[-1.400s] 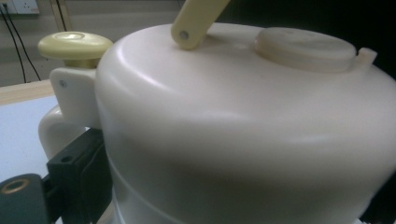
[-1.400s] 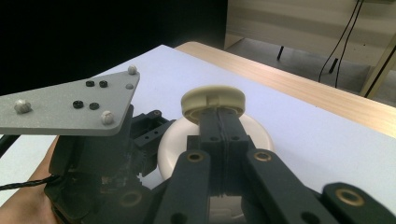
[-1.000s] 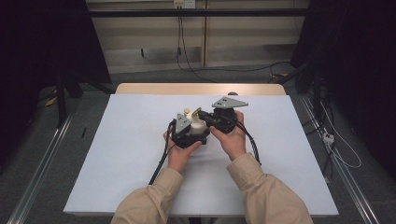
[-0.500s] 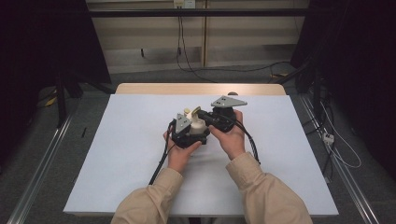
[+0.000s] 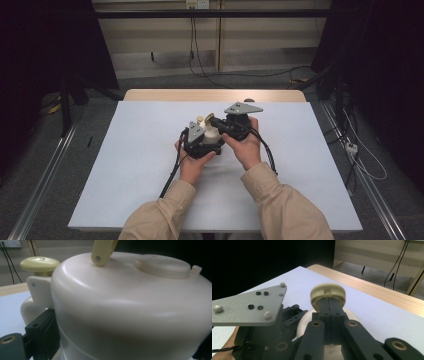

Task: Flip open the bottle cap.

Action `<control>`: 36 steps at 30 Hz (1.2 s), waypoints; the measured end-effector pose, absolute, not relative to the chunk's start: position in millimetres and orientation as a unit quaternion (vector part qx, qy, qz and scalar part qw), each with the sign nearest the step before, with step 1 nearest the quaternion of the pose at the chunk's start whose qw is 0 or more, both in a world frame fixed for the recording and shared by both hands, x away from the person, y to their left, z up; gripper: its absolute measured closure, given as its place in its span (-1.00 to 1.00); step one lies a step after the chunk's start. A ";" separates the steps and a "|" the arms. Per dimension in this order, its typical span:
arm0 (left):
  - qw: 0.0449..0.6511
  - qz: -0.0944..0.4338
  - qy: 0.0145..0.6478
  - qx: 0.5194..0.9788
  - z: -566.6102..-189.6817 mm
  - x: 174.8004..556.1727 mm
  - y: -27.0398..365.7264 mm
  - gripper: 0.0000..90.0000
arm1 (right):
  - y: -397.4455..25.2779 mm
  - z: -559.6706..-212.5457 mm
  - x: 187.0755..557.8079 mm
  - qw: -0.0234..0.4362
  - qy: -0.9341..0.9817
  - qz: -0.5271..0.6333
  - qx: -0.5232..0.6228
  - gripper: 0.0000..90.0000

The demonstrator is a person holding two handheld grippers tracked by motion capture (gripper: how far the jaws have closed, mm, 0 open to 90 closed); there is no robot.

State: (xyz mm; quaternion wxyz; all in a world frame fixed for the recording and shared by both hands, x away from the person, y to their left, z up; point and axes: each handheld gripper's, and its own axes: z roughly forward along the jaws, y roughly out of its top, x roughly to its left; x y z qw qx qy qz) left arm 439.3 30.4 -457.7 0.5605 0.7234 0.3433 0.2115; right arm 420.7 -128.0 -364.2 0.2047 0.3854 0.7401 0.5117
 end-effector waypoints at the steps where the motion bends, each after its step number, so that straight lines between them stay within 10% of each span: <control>1: 0.561 0.211 0.344 0.723 -457.7 439.3 30.4 -0.87 | -127.9 -364.3 420.9 0.204 0.740 0.511 0.386 1.00; 36: 0.559 0.212 0.344 0.724 -457.6 439.0 30.2 -0.87 | -124.0 -362.8 425.3 0.206 0.740 0.511 0.385 1.00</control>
